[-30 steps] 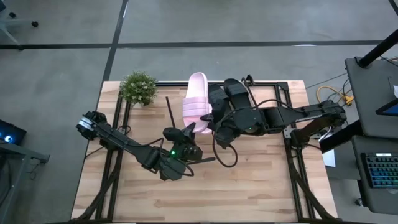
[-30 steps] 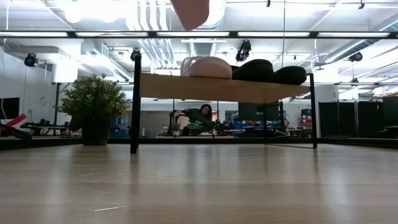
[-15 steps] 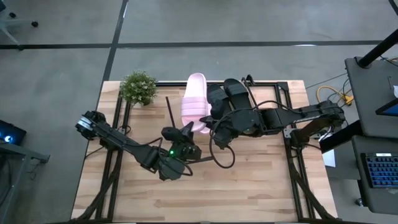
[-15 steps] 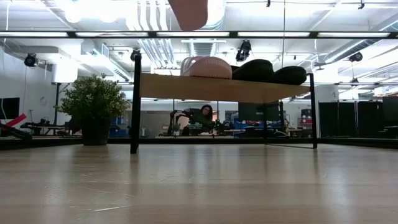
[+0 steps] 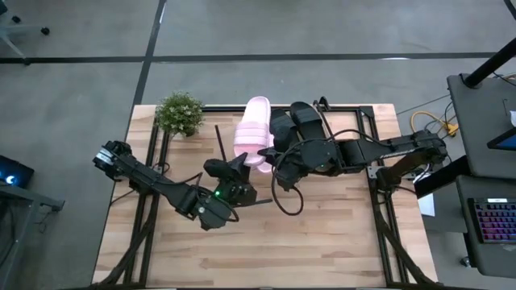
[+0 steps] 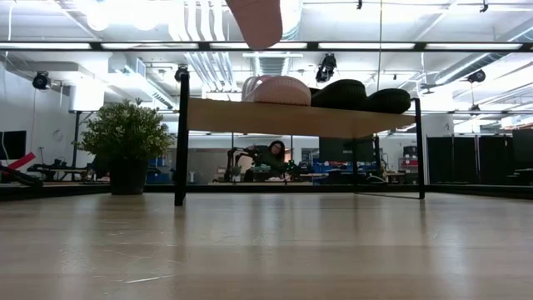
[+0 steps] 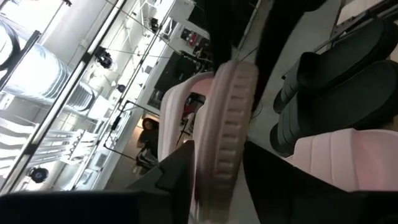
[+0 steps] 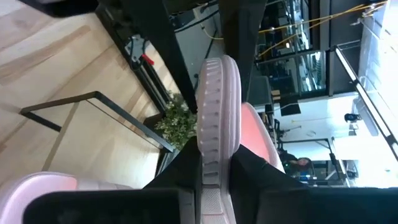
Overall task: Pick and place slides into the shelf
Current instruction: Put the pink slipper on the shelf
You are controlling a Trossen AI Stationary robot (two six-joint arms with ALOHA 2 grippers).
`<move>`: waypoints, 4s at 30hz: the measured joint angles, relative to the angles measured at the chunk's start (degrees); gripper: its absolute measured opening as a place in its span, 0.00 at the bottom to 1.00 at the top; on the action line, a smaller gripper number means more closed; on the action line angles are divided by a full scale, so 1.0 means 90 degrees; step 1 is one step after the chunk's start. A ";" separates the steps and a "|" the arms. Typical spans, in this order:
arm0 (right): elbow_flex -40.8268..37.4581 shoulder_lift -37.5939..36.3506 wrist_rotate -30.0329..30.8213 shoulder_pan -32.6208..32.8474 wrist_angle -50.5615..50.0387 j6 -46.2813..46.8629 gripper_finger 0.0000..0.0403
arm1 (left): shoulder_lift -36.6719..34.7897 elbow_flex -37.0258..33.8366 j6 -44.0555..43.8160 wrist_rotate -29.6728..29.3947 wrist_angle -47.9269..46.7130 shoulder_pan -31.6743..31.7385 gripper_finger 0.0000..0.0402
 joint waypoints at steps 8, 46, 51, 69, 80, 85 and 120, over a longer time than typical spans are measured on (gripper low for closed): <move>0.0000 -0.0034 0.0012 -0.0116 0.0114 0.0051 0.10 | -0.0285 -0.0014 0.0000 -0.0049 0.0002 -0.0009 0.37; -0.1207 -0.0532 -0.3704 -0.1117 0.1531 -0.0229 0.10 | -0.3276 -0.0021 -0.0072 -0.0111 0.0221 -0.0883 0.38; -0.1882 -0.0532 -0.4166 -0.1379 0.2379 -0.0361 0.10 | -0.3257 -0.0021 -0.0072 -0.0111 0.0201 -0.0883 0.38; -0.3208 0.0095 -0.4824 -0.1994 0.4311 -0.0899 0.09 | -0.3116 -0.0023 -0.0079 -0.0105 0.0223 -0.0880 0.38; -0.3015 0.0725 -0.5184 -0.2232 0.4326 -0.0856 0.09 | -0.3116 -0.0033 -0.0089 -0.0106 0.0231 -0.0880 0.38; -0.3019 0.0725 -0.5164 -0.2259 0.4267 -0.0824 0.09 | -0.3106 -0.0050 -0.0091 -0.0106 0.0233 -0.0880 0.38; -0.2559 0.0721 -0.4938 -0.2106 0.2889 0.2797 0.34 | -0.3118 -0.0055 -0.0074 -0.0108 0.0520 -0.0878 0.38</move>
